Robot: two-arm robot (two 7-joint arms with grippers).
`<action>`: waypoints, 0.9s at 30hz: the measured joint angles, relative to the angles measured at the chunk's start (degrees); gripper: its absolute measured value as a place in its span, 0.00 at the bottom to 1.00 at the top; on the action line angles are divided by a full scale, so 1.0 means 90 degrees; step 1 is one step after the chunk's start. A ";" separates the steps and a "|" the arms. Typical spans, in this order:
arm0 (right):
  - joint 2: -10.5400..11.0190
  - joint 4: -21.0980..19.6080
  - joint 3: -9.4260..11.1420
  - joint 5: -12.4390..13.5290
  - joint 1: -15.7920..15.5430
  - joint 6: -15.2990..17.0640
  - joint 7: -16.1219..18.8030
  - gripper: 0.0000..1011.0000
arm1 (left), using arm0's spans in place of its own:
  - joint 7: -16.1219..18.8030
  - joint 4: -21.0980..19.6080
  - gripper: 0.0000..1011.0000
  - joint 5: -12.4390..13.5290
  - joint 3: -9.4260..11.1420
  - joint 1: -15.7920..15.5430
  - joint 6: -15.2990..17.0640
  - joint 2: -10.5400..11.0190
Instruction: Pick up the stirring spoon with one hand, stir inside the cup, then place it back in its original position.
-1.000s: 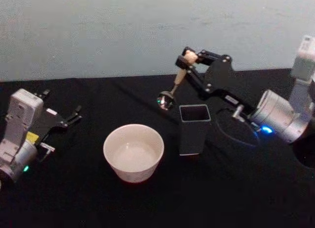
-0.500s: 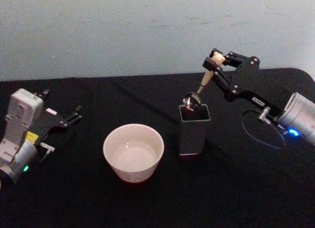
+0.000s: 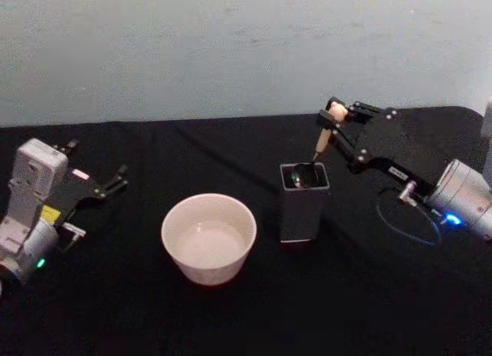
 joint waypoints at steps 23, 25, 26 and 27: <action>-0.0337 0.0678 -0.0361 -0.0321 0.0101 0.0469 -0.0251 0.21 | 0.0000 0.0000 0.99 0.0000 0.0000 0.0000 0.0000 0.0000; -0.0359 0.0716 -0.0377 -0.0344 0.0105 0.0498 -0.0276 0.21 | 0.0000 0.0000 0.99 0.0000 0.0000 0.0000 0.0000 0.0000; -0.0368 0.0734 -0.0384 -0.0358 0.0107 0.0512 -0.0290 0.21 | 0.0000 0.0000 0.99 0.0000 0.0000 0.0000 0.0000 0.0000; -0.0378 0.0754 -0.0390 -0.0367 0.0110 0.0525 -0.0301 0.21 | 0.0000 0.0000 0.99 0.0000 0.0000 0.0000 0.0000 0.0000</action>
